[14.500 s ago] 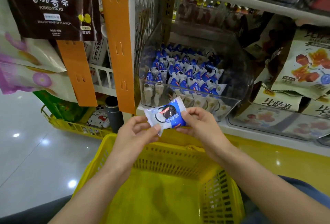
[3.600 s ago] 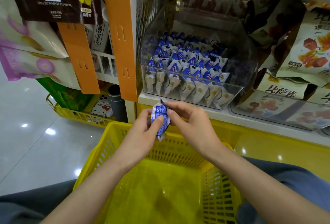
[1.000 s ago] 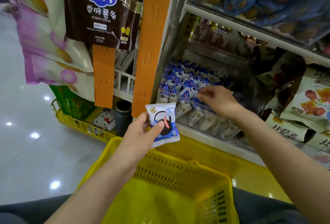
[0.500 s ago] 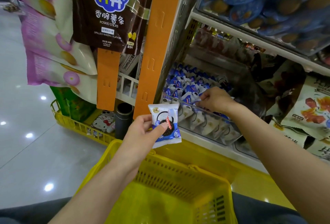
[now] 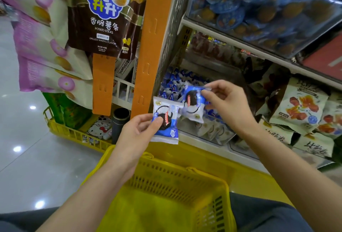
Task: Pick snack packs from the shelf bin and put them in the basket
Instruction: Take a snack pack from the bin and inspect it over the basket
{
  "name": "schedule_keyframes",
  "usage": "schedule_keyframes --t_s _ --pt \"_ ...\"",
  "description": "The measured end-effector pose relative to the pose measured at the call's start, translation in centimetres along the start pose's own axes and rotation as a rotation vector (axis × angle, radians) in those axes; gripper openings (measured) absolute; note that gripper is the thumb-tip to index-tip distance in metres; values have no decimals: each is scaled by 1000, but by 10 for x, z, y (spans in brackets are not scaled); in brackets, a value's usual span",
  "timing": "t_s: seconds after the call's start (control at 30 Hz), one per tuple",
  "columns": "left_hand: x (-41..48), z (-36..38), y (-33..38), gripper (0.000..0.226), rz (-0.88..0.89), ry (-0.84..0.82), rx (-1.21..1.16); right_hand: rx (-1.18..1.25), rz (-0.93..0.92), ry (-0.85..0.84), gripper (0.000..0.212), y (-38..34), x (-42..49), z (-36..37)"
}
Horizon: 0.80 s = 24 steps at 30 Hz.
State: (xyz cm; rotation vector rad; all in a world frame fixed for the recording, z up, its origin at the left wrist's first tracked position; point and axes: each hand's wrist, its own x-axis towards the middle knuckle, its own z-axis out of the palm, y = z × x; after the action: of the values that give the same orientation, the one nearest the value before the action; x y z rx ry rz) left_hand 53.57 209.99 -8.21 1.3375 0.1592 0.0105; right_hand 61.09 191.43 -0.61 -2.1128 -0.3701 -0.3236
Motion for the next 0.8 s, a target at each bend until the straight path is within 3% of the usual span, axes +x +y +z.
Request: schedule_keyframes --t_s 0.27,0.53,0.7,0.8 --pt "-3 -4 1 35 132 -80 35 165 308 -310 9 -5 -37 22" --pt "-7 -2 -1 19 -42 -215 -8 360 507 -403 10 -5 -55 25" --pt "-5 -3 -3 48 -84 -221 8 410 572 -495 52 -7 -53 19" --pt "-7 0 -4 63 -117 -264 99 290 508 -567 39 -12 -56 22"
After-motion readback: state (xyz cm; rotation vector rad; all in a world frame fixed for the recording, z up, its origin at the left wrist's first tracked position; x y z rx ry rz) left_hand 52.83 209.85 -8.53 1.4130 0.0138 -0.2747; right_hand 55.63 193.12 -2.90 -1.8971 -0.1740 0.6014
